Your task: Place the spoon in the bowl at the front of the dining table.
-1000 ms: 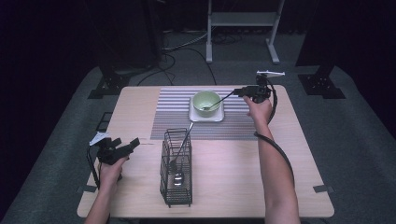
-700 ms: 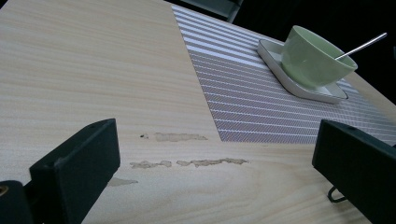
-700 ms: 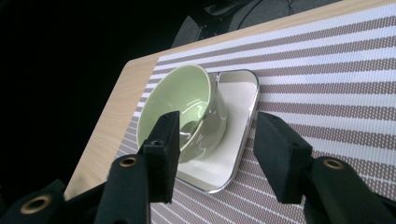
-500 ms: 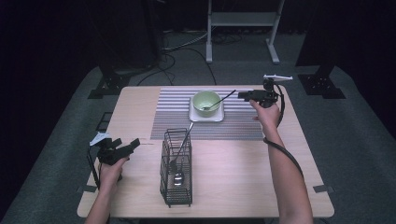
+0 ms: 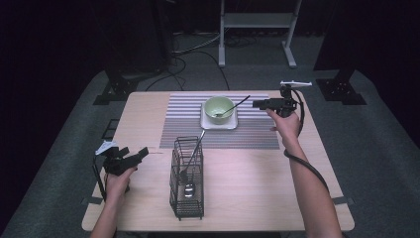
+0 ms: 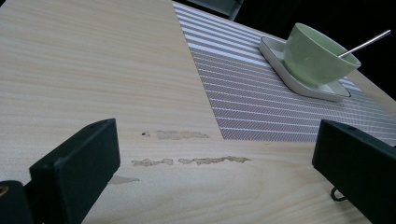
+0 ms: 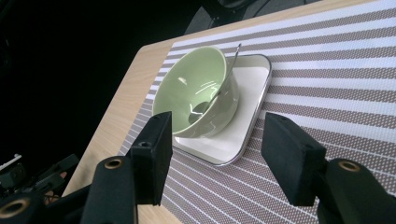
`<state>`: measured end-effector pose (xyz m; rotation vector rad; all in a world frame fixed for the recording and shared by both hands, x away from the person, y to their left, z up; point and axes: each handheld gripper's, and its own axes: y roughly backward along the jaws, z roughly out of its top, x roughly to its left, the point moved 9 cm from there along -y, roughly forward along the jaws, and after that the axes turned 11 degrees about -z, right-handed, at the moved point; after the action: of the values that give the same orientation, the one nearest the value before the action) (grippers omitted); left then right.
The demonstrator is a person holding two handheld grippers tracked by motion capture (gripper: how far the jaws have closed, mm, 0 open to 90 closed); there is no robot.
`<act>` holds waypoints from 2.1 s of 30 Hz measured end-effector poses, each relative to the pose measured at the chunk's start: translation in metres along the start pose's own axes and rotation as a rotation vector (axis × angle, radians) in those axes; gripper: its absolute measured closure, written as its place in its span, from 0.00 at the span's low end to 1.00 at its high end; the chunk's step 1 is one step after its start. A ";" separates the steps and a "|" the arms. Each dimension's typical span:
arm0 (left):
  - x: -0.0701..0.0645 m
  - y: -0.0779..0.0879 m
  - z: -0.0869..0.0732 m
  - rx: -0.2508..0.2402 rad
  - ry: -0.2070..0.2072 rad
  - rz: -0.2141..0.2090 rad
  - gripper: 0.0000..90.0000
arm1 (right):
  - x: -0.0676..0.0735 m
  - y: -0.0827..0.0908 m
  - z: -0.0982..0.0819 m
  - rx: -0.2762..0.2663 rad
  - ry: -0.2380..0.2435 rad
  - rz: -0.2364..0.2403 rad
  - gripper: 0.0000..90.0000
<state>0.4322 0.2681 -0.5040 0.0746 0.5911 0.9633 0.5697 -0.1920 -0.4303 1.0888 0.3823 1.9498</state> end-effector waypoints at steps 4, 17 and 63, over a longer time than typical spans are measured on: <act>0.001 0.001 0.000 -0.001 0.001 0.003 0.00 | 0.001 -0.002 -0.004 0.014 0.014 -0.001 0.47; 0.000 0.000 0.000 0.000 -0.001 0.004 0.00 | 0.002 0.003 -0.018 0.042 0.040 0.012 0.45; 0.000 -0.002 -0.003 0.010 -0.003 0.005 0.00 | 0.009 0.030 -0.073 0.100 0.092 0.097 0.42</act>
<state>0.4323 0.2670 -0.5069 0.0865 0.5937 0.9653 0.4926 -0.1931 -0.4491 1.1007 0.4898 2.0906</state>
